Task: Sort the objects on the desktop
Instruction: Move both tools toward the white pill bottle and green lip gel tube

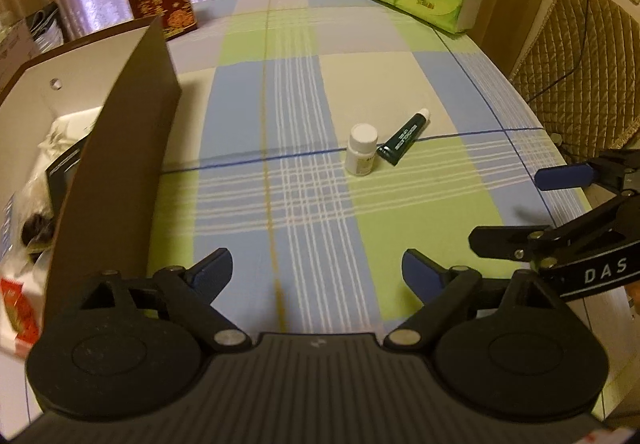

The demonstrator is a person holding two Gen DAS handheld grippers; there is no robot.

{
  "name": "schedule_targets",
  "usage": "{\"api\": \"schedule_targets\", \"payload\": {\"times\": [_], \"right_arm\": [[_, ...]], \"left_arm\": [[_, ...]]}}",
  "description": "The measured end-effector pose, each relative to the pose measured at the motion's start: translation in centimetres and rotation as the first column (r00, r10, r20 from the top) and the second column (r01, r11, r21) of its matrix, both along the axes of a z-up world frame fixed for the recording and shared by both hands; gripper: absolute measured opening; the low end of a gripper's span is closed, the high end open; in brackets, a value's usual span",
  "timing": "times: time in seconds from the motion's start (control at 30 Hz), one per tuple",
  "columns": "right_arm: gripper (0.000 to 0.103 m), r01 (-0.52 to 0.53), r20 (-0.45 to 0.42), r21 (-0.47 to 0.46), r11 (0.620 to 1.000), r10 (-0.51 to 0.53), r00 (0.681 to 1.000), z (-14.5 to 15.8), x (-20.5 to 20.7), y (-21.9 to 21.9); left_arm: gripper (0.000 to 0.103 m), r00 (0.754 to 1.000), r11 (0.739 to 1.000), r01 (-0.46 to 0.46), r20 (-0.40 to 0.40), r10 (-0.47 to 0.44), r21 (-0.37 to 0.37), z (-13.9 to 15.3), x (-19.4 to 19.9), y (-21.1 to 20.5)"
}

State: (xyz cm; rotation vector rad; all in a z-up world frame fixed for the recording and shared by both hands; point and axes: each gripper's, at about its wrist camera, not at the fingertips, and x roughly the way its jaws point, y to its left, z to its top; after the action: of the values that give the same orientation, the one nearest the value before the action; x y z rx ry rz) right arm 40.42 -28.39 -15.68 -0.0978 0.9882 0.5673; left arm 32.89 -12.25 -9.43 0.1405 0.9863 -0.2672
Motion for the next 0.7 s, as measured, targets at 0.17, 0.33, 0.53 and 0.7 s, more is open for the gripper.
{"api": "schedule_targets", "payload": {"times": [0.17,0.33,0.53,0.7], "right_arm": [[0.101,0.002,0.003,-0.012,1.0,-0.002,1.0,-1.1,1.9,-0.5],[0.101,-0.007,0.012,-0.02,1.0,0.007,1.0,-1.9,3.9,-1.1],[0.101,-0.023,0.026,-0.024,0.999,0.023,0.999,-2.6,6.3,-1.5],[0.092,-0.043,0.024,-0.046,0.998,0.044,0.999,-3.3,7.9,-1.5]], "left_arm": [[0.084,0.999,0.999,0.032,-0.003,-0.032,-0.004,-1.2,2.0,-1.0],[0.07,0.997,0.997,0.072,0.007,-0.072,-0.005,-2.5,4.1,-2.1],[0.063,0.994,0.994,0.109,0.016,-0.109,-0.007,-4.0,6.8,-3.4],[0.055,0.99,0.99,0.139,0.04,-0.139,-0.004,-4.9,8.5,-4.4]]}}
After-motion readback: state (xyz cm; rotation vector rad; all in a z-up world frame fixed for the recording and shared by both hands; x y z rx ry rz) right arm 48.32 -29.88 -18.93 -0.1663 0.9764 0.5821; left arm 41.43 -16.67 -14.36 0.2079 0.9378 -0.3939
